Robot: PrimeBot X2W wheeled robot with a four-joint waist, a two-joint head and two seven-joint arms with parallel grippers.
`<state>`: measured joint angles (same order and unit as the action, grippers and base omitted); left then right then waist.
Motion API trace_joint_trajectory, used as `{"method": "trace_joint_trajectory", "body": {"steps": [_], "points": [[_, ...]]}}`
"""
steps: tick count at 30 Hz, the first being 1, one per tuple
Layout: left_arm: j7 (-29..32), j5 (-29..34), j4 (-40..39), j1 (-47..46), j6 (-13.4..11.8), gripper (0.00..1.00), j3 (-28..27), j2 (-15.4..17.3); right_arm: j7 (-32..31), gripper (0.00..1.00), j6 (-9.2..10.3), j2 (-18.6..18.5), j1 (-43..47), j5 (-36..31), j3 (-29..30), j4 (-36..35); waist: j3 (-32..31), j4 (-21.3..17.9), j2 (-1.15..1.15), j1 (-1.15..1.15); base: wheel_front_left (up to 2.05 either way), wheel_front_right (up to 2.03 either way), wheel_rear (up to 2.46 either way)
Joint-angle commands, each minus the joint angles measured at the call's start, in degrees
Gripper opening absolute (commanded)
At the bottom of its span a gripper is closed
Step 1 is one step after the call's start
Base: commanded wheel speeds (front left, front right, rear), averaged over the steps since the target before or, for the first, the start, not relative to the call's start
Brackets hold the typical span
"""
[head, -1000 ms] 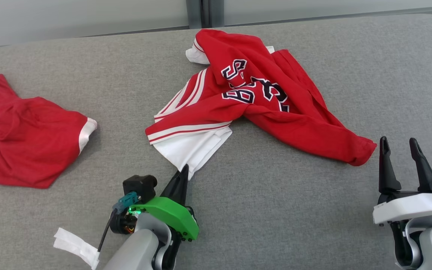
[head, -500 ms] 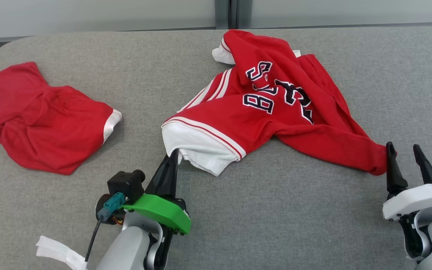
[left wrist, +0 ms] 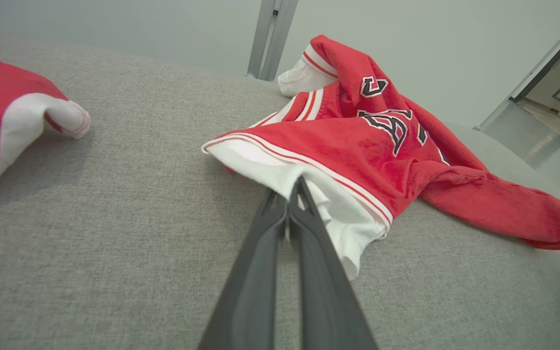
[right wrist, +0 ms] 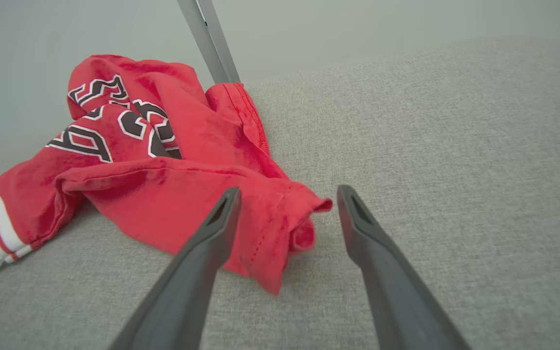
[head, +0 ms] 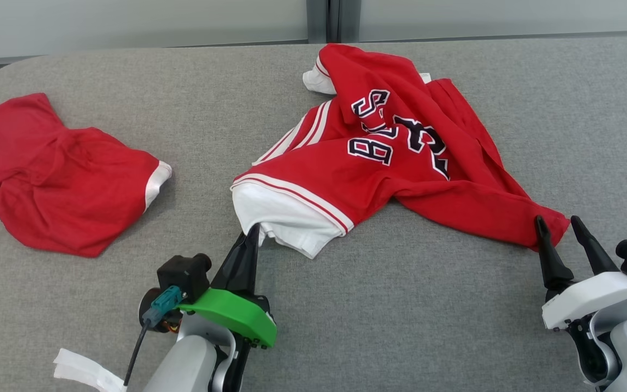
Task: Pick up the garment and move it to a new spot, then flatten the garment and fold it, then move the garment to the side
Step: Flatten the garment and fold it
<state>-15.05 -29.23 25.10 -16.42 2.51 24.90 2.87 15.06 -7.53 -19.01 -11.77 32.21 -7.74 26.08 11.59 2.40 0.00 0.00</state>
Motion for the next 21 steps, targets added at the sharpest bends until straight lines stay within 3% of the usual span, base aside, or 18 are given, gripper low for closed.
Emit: {"method": "trace_joint_trajectory", "body": {"steps": [1,6,7,8,9,10,11,21], "points": [[-0.1,-0.5,0.0,0.6,-0.1,0.0,0.0,0.1,0.2,1.0,0.09,-0.5,0.7,0.6,-0.4,-0.2,-0.1,-0.2,0.0,0.0,0.0,0.0,0.0],[-0.1,-0.5,0.2,0.7,-0.2,0.0,0.4,0.1,0.2,1.0,0.09,-0.7,0.7,0.6,-1.2,-0.4,-0.3,-0.4,0.0,0.0,0.0,0.0,0.0],[-0.1,-0.5,0.2,0.6,-0.2,0.0,0.4,0.1,0.2,0.81,0.09,-0.8,0.7,0.6,-1.5,-0.4,-0.3,-0.4,0.0,0.0,0.0,0.0,0.0],[-0.1,-0.6,0.2,0.6,-0.3,0.0,0.4,0.1,0.2,0.71,0.09,-0.8,0.6,0.7,-1.6,-0.5,-0.4,-0.4,0.0,0.0,0.0,0.0,0.0],[-0.1,-0.6,0.3,0.6,-0.3,0.0,0.4,0.1,0.2,0.43,0.09,-0.8,0.6,0.5,-1.8,-0.7,-0.4,-0.4,0.0,0.0,0.0,0.0,0.0],[-0.1,-0.6,0.3,0.6,-0.4,0.0,0.5,0.1,0.2,0.31,0.09,-0.9,0.5,0.5,-1.9,-0.8,-0.5,-0.4,0.0,0.0,0.0,0.0,0.0],[-0.1,-0.7,0.3,0.6,-0.3,0.0,0.5,0.1,0.2,0.0,0.09,-0.9,0.5,0.5,-2.0,-0.9,-0.5,-0.4,0.0,0.0,0.0,0.0,0.0],[-0.2,-1.0,-0.1,0.4,-0.5,0.0,0.0,0.1,0.2,0.0,0.09,-1.6,0.5,-1.4,-0.5,-3.3,-0.9,-0.3,0.0,0.0,0.0,0.0,0.0]]}}
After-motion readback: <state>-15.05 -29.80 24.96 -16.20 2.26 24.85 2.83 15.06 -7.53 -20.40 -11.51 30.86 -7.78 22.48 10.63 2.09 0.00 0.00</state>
